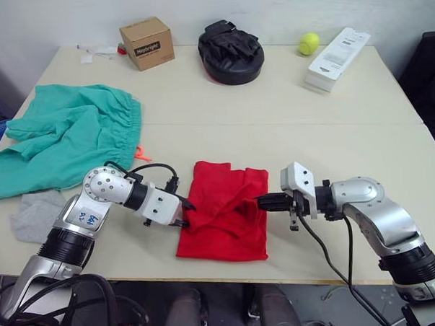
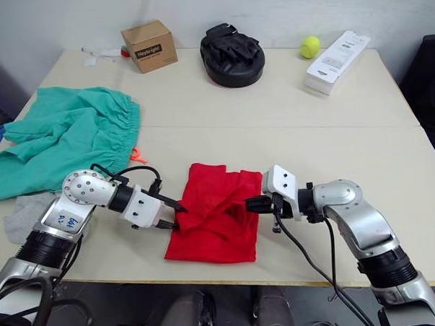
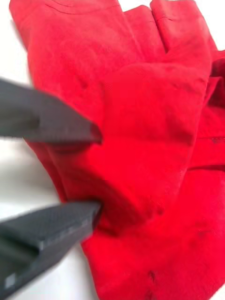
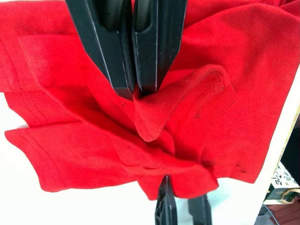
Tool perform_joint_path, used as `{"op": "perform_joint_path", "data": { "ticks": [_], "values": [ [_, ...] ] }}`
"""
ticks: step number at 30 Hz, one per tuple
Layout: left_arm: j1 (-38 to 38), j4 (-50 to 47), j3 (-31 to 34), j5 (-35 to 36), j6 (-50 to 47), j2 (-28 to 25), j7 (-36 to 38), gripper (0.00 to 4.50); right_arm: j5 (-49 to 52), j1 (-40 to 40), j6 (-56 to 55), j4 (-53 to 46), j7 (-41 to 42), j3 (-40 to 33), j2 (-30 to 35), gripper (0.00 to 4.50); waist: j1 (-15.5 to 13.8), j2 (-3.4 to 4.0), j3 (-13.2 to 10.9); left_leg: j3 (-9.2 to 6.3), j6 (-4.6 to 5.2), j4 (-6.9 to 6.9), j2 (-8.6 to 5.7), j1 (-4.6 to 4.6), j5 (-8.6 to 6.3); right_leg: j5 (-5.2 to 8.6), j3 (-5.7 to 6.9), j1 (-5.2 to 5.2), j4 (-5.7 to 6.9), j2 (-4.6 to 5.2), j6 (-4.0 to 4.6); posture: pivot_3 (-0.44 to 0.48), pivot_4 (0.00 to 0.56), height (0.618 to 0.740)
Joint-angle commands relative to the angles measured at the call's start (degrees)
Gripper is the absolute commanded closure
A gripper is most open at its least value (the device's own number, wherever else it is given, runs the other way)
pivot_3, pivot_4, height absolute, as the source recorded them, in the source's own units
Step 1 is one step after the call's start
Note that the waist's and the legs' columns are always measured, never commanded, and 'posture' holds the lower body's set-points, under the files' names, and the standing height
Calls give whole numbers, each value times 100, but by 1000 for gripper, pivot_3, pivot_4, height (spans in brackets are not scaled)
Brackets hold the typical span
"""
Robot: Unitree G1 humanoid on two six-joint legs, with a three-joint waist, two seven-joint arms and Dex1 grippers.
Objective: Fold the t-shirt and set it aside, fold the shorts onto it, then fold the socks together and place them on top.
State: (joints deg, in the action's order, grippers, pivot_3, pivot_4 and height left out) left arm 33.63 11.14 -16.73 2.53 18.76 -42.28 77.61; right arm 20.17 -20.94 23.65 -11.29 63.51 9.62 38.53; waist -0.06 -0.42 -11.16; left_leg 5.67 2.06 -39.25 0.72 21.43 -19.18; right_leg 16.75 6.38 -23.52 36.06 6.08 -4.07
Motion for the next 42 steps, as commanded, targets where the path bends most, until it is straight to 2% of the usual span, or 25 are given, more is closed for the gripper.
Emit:
{"op": "perform_joint_path", "data": {
  "ticks": [1, 2, 5, 9, 12, 15, 21, 27, 34, 37, 42],
  "values": [
    [107, 2, 95, 140, -107, 29, 29, 4165, -22, 38, -122, -203, -16, -59, 37, 4500, 4, 0, 0, 0, 0, 0, 0, 0, 0, 0, 0, 0, 0, 0, 0, 0, 150, 740],
    [97, -5, 124, 201, -262, 49, 18, 4436, -25, 43, -131, -202, -17, -59, 40, 4500, 4, 0, 0, 0, 0, 0, 0, 0, 0, 0, 0, 0, 0, -1, 0, 0, 150, 740],
    [160, -120, 310, 625, -1437, 176, -65, 4472, -28, 35, -137, -190, -27, -58, 32, 4500, 5, 0, 0, 0, 0, 0, 0, 0, 0, 0, 0, 0, 0, -1, 0, 0, 150, 740],
    [529, -161, 494, 1127, -3660, 213, -156, 4472, 163, -62, 81, -125, -78, -186, -23, 4500, -9, -1, 0, -9, 2, -6, 0, 7, 1, -1, 7, 0, 2, -3, -1, 0, 150, 740],
    [911, 170, 649, 1375, -5170, 305, -425, 4472, 502, -246, 628, 4, -208, -369, -130, 4500, 3, -1, 0, -9, 2, -6, -1, 8, 1, -2, 5, 1, 1, -6, -4, 0, 150, 740],
    [1176, 477, 806, 1588, -6234, 447, -668, 4472, 782, -446, 1399, 256, -481, -524, -242, 4500, 10, -1, 0, -11, 1, -6, 1, 8, 2, -2, 5, 1, 4, -10, -4, 0, 150, 740],
    [1461, 1000, 1108, 1692, -7534, 948, -1602, 4472, 1012, -823, 2877, 1196, -1218, -833, -475, 4500, 6, -1, 0, -10, 0, -6, 2, 9, 3, -2, 1, -1, 4, -10, -4, 0, 150, 740],
    [1433, 958, 1469, 1859, -8372, 1355, -2313, 4472, 1193, -1146, 3881, 2053, -1881, -1253, -755, 4500, 12, -6, 3, -11, 0, -6, -1, 8, 4, -2, 1, 1, 5, -5, -4, 0, 150, 740],
    [1604, 1173, 2111, 2118, -8994, 1648, -3009, 4472, 1444, -1230, 4277, 2016, -2032, -1481, -865, 4500, -2, -13, 7, -12, -4, -7, -4, 6, 6, -2, -1, 2, 9, 1, -4, 0, 150, 740],
    [1646, 1170, 2254, 2223, -9081, 1651, -3119, 3818, 1509, -1207, 4260, 1912, -2008, -1521, -866, 3878, 12, -13, 7, -12, -4, -6, -6, 6, 6, -2, -1, 1, 9, 1, -4, 0, 150, 740],
    [1664, 997, 2593, 2409, -9121, 1540, -3293, 2234, 1512, -1119, 3891, 1390, -1922, -1580, -649, 2249, 22, -13, 7, -10, -9, -2, -5, 5, 8, -2, -3, -2, 9, -2, -4, 0, 150, 740]
  ]
}}
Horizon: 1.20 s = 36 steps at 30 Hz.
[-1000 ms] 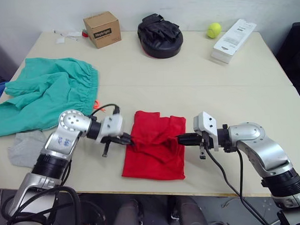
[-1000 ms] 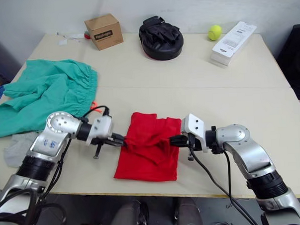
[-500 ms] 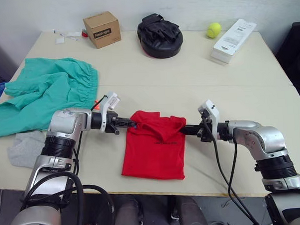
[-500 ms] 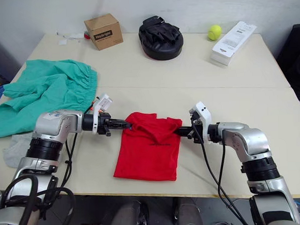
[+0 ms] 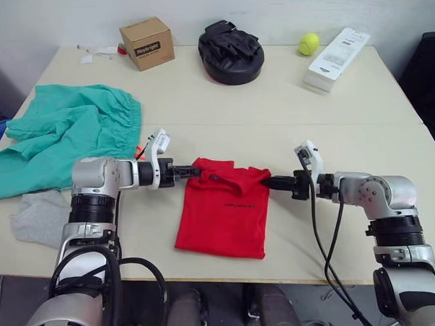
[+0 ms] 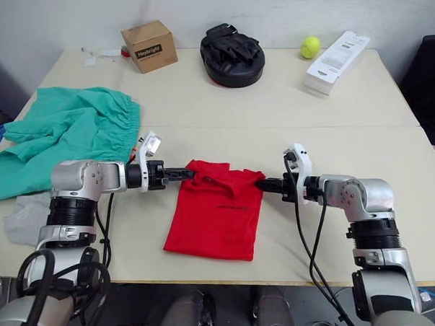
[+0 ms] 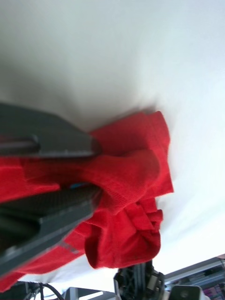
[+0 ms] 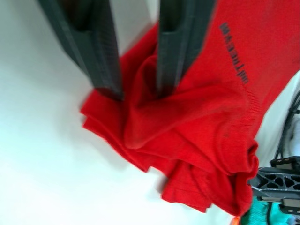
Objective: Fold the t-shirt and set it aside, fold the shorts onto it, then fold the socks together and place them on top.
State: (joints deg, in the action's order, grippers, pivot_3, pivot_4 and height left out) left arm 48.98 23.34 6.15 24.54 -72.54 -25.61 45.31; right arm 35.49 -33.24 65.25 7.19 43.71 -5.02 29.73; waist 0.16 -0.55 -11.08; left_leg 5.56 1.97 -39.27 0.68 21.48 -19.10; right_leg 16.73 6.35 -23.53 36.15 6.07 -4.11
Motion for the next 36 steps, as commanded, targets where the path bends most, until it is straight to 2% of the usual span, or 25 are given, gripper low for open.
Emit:
{"op": "perform_joint_path", "data": {
  "ticks": [1, 4, 7, 10, 13, 18, 24, 25, 29, 32, 36],
  "values": [
    [92, -391, 370, 294, 37, -206, -6, 1935, -90, 192, -526, -683, 156, -92, 351, 1927, -3, 0, 0, 1, -1, 0, 0, 1, 0, 0, -1, -2, 0, 0, 0, 0, 150, 740],
    [-325, -1380, 149, 485, 494, -623, 547, 931, -396, 450, -1480, -1296, 379, -31, 612, 874, 0, 0, 0, 2, -5, 4, 0, 6, -3, 0, -3, -9, -4, 0, 0, 0, 150, 740],
    [-822, -2396, 8, 704, 963, -981, 1056, 33, -498, 664, -1996, -1788, 528, -11, 777, 869, 11, 0, 0, 11, -20, 15, 5, 1, -10, 0, -15, -12, -13, -14, 0, 0, 150, 740],
    [-1338, -3166, -193, 747, 1511, -1231, 1431, 0, -547, 966, -2525, -2323, 899, 178, 908, 1512, -1, 0, 0, 15, -25, 15, 12, -4, -10, 0, -19, -10, -15, -23, 0, 0, 150, 740],
    [-1860, -3575, -702, 284, 2485, -1477, 1647, 633, -771, 1208, -3044, -2739, 1144, 557, 955, 2588, -5, 0, 0, 18, -25, 14, 15, -11, -10, 0, -24, -5, -15, -26, 0, 0, 150, 740],
    [-2475, -3736, -1537, -480, 3721, -1581, 1663, 2319, -1583, 1426, -4021, -2803, 1391, 1499, 921, 4441, -6, 0, 0, 32, -24, 15, 14, -24, -11, 1, -38, -5, -25, -22, 2, 0, 150, 740],
    [-2973, -3650, -2159, -1126, 4455, -1467, 1434, 4307, -2442, 1252, -4652, -2135, 1156, 2310, 476, 4500, -8, 0, 0, 33, -17, 14, 13, -22, -11, 2, -37, -8, -23, -13, 3, 0, 150, 740],
    [-2995, -3616, -2181, -1177, 4487, -1450, 1391, 4476, -2549, 1225, -4707, -2033, 1112, 2389, 394, 4500, -9, 0, 0, 32, -17, 14, 14, -22, -11, 2, -37, -8, -23, -12, 4, 0, 150, 740],
    [-2941, -3350, -2328, -1583, 4417, -1431, 1079, 4476, -3102, 948, -5016, -1248, 541, 2543, -135, 4500, -6, 0, 0, 31, -10, 14, 13, -27, -8, 3, -36, -4, -19, -7, 5, 0, 150, 740],
    [-2984, -3351, -2325, -1620, 4462, -1474, 1087, 4476, -3273, 672, -5252, -507, 1, 2222, -431, 4500, 1, -1, 4, 29, -8, 13, 11, -35, -7, 2, -34, 2, -17, -1, 5, 0, 150, 740],
    [-3119, -3447, -2320, -1576, 4438, -1520, 1100, 4476, -3156, 364, -5382, 202, -320, 1729, -559, 4500, 6, 0, 5, 21, -6, 13, 7, -33, -6, 2, -28, 3, -16, 9, 5, 0, 150, 740]
  ]
}}
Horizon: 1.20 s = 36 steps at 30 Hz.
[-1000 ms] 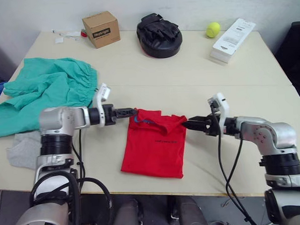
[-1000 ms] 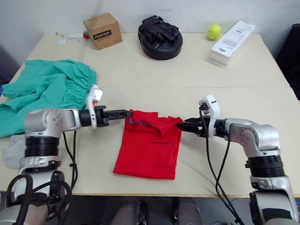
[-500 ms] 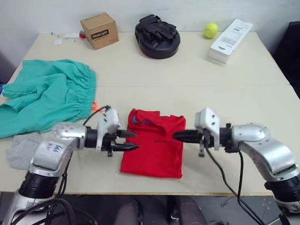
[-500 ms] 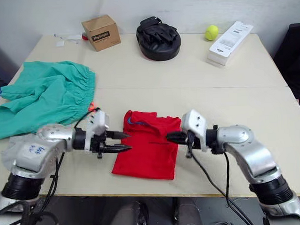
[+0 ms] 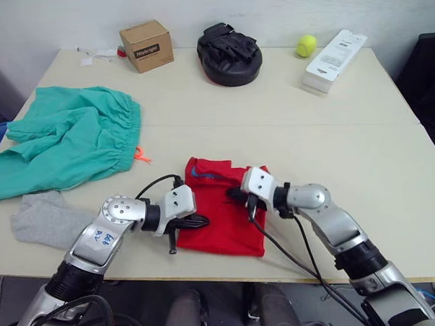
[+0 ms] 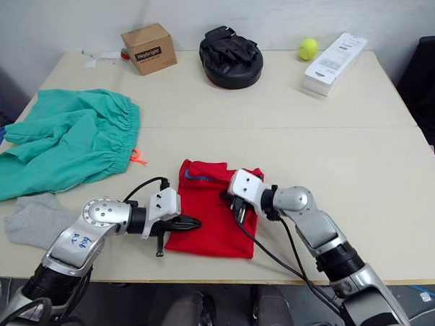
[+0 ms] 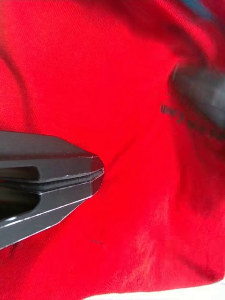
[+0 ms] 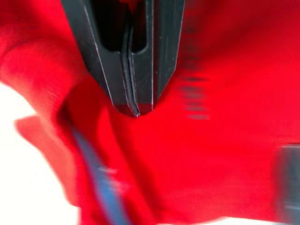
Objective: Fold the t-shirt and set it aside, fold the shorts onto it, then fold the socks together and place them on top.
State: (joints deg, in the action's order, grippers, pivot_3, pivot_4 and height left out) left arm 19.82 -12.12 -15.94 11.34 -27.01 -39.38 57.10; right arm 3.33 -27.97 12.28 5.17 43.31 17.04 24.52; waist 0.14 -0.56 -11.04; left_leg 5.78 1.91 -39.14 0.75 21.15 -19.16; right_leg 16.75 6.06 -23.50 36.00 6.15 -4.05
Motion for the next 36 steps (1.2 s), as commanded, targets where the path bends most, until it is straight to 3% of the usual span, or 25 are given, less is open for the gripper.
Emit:
{"op": "perform_joint_path", "data": {
  "ticks": [1, 6, 9, 15, 21, 24, 29, 36],
  "values": [
    [-247, 79, -126, -277, -84, -159, -78, 4476, 147, -254, -40, 564, -333, -621, -77, 4500, 16, 0, 0, 0, 0, 0, 0, -1, 0, 0, 0, 1, 0, 0, 0, 0, 150, 740],
    [-302, 50, -138, -303, -41, -165, -126, 4476, 129, -683, -62, 1420, -575, -1008, -93, 4500, 35, 2, 1, -1, 0, 2, 1, -1, 0, 1, 2, 0, 2, 0, 1, 0, 150, 740],
    [-293, 39, -97, -278, -54, -187, -137, 4476, 442, -718, -55, 1303, -253, -1198, -91, 4500, 33, 2, 1, -1, 0, 2, 1, 0, 0, 1, 3, 0, 1, 0, 1, 0, 150, 740],
    [-256, 82, -28, -227, -80, -166, -157, 4476, 1314, 7, 375, -566, 1056, -968, 205, 4500, 22, 3, 1, -6, 3, 6, 2, 3, -1, 1, 5, 0, 0, -1, 1, 0, 150, 740],
    [-173, 84, -34, -192, -169, -49, -213, 4476, 763, 611, 254, -1395, 1405, -44, 450, 4500, 10, 3, 2, -8, 6, 6, 2, -1, -3, 1, 6, 3, -1, 1, 1, 0, 150, 740],
    [-172, 62, -31, -199, -191, -39, -202, 4476, 64, 720, -11, -992, 1143, 311, 590, 4500, -7, 2, 2, -10, 6, 5, -1, 1, -3, 1, 10, 3, -2, 4, 1, 0, 150, 740],
    [-236, 0, -4, -183, -225, -72, -203, 4476, -149, 294, 47, 19, 436, -206, 612, 4500, 4, 1, 10, -11, 5, 5, -6, -9, -3, 1, 9, 10, 0, 9, 1, 0, 150, 740],
    [-321, -51, 33, -173, -240, -92, -230, 4476, 31, -292, -70, 1160, 264, -890, 837, 4500, 9, -2, 12, -17, 5, 6, -7, -6, -3, 0, 16, 12, -4, 12, 2, 0, 150, 740]
  ]
}}
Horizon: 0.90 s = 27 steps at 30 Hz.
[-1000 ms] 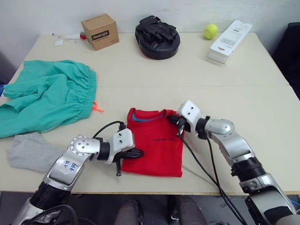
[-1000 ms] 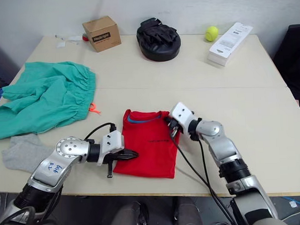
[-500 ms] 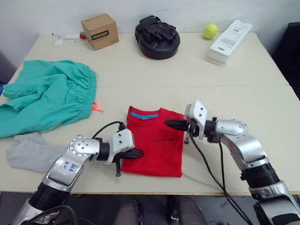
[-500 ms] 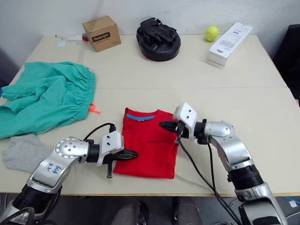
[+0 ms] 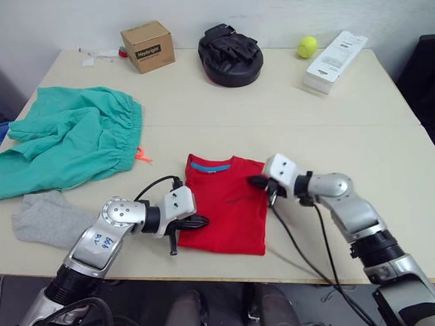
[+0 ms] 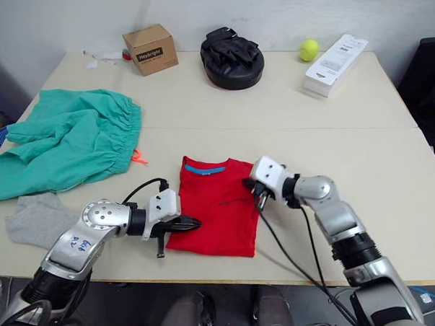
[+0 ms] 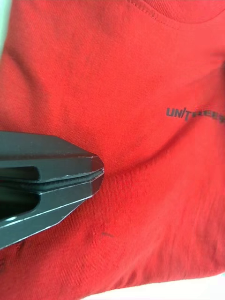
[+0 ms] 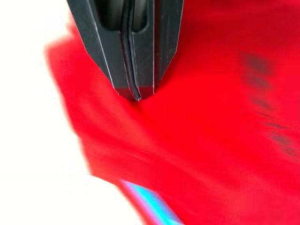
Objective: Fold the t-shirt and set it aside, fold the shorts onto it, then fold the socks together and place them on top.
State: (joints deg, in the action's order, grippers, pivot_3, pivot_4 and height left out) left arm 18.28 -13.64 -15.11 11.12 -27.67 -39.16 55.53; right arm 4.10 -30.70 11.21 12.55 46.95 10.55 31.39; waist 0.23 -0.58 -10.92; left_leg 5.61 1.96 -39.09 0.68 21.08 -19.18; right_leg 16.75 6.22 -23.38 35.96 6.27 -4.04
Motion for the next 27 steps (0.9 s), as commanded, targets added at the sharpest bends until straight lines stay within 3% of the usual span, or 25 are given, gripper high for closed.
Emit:
{"op": "perform_joint_path", "data": {
  "ticks": [1, 4, 7, 10, 15, 21, 24, 27],
  "values": [
    [-172, 99, -42, -152, -173, -107, -80, 4476, 77, -52, 98, 394, -24, -351, 151, 4500, -4, 0, 0, -1, 0, 0, 0, 0, 0, 0, 1, 1, 0, 0, 0, 0, 150, 740],
    [-194, 65, -6, -132, -189, -69, -119, 4476, 735, 29, 751, -192, 385, -701, 205, 4500, 2, 2, -1, -1, 0, 0, 0, 4, 0, 0, 3, 0, -1, 0, 0, 0, 150, 740],
    [-209, -42, 175, 34, -184, -9, -130, 4476, 1674, 426, 2150, -1341, 830, -1029, 534, 4500, -8, 11, -7, -5, 2, 1, 2, 11, 0, 0, 4, -4, 0, 0, 0, 0, 150, 740],
    [-194, -271, 496, 430, -205, 50, -39, 4500, 2486, 884, 3428, -2286, 1047, -1301, 980, 3951, -19, 14, -9, -10, 6, 1, 3, 16, -3, 0, 6, -4, -5, 0, 0, 0, 150, 740],
    [-20, -664, 1077, 1050, -477, -84, 103, 2932, 4171, 1518, 5901, -3242, 994, -2027, 1546, 2173, -27, 16, -10, -21, 12, 2, 3, 23, -7, 1, 12, -5, -16, 7, 1, 0, 150, 740],
    [94, -722, 1262, 1144, -544, -182, 39, 996, 4411, 1312, 7000, -2621, 131, -2189, 1118, 41, -4, 16, -10, -19, 11, 8, 3, 22, -9, 1, 11, -6, -20, 8, 3, 0, 150, 740],
    [93, -714, 1242, 1105, -509, -168, -32, 30, 4344, 1050, 7112, -2210, -118, -2045, 766, 0, -1, 17, -11, -15, 9, 10, 1, 22, -8, 2, 11, -10, -18, 8, 3, 0, 150, 740],
    [62, -724, 1192, 1055, -439, -175, -55, 30, 4330, 765, 7216, -1861, -281, -1946, 397, 0, 0, 16, -10, -14, 8, 10, 1, 21, -8, 2, 12, -9, -17, 8, 3, 0, 150, 740]
  ]
}}
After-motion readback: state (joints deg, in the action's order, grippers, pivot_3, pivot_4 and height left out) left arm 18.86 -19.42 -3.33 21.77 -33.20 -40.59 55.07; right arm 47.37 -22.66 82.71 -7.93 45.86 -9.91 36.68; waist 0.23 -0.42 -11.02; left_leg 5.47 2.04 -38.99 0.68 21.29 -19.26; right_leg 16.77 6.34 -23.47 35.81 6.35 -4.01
